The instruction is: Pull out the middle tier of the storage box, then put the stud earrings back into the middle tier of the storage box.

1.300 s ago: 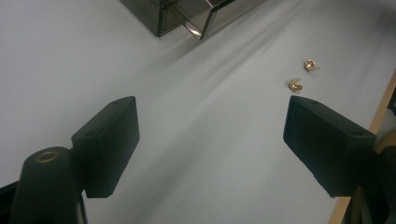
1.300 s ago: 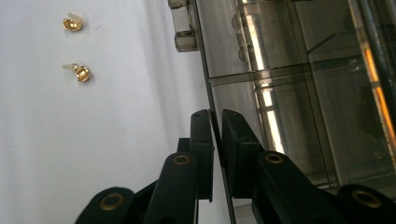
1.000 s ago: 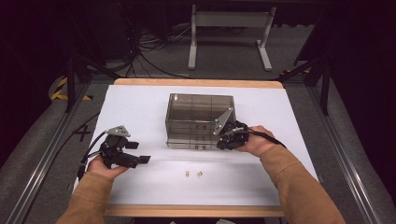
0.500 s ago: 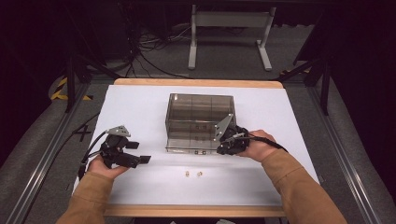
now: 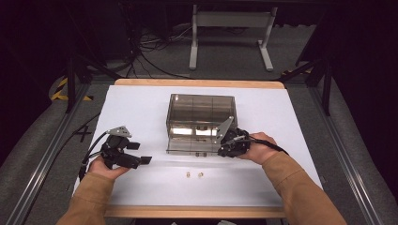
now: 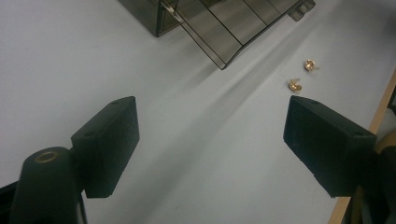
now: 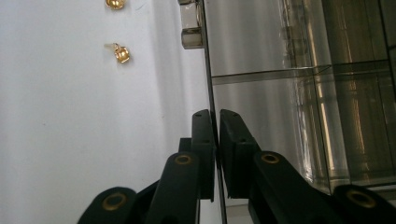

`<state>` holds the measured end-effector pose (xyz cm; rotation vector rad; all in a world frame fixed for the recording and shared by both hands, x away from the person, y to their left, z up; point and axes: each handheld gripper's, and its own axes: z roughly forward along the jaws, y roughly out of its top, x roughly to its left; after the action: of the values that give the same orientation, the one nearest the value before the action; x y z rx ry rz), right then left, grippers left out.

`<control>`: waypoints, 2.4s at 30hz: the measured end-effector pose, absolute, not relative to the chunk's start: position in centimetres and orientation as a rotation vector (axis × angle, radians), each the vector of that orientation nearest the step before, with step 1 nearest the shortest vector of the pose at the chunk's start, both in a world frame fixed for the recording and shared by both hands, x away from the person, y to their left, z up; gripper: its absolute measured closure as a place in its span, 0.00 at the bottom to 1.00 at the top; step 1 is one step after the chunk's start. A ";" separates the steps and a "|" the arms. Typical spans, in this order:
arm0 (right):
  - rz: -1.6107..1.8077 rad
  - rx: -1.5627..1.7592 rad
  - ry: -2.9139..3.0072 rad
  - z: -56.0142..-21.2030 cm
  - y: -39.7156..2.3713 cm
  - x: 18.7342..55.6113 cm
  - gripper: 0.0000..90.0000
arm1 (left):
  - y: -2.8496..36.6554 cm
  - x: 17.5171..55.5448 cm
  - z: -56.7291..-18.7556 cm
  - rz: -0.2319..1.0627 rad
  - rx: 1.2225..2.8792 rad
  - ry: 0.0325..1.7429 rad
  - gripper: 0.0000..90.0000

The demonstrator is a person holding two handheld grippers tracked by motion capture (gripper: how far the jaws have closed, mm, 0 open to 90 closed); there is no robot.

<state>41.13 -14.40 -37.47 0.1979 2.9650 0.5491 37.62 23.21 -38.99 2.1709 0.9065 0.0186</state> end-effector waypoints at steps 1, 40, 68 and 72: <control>0.555 0.198 2.960 -37.4 -14.4 41.1 0.92 | 23.2 37.6 -39.0 0.019 2.171 0.906 0.21; 0.822 0.326 2.910 -35.6 -12.0 38.1 0.85 | 23.1 37.9 -38.9 0.011 2.169 0.905 0.21; 0.821 0.269 2.940 -36.3 -8.0 37.4 0.83 | 23.3 37.6 -38.9 0.020 2.168 0.915 0.21; 0.810 0.257 2.950 -36.5 -7.6 37.3 0.83 | 23.5 37.5 -38.9 0.019 2.168 0.918 0.21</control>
<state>37.35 -7.56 -36.51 0.2571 2.9505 0.8100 37.54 23.47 -38.94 2.1677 0.9183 0.0192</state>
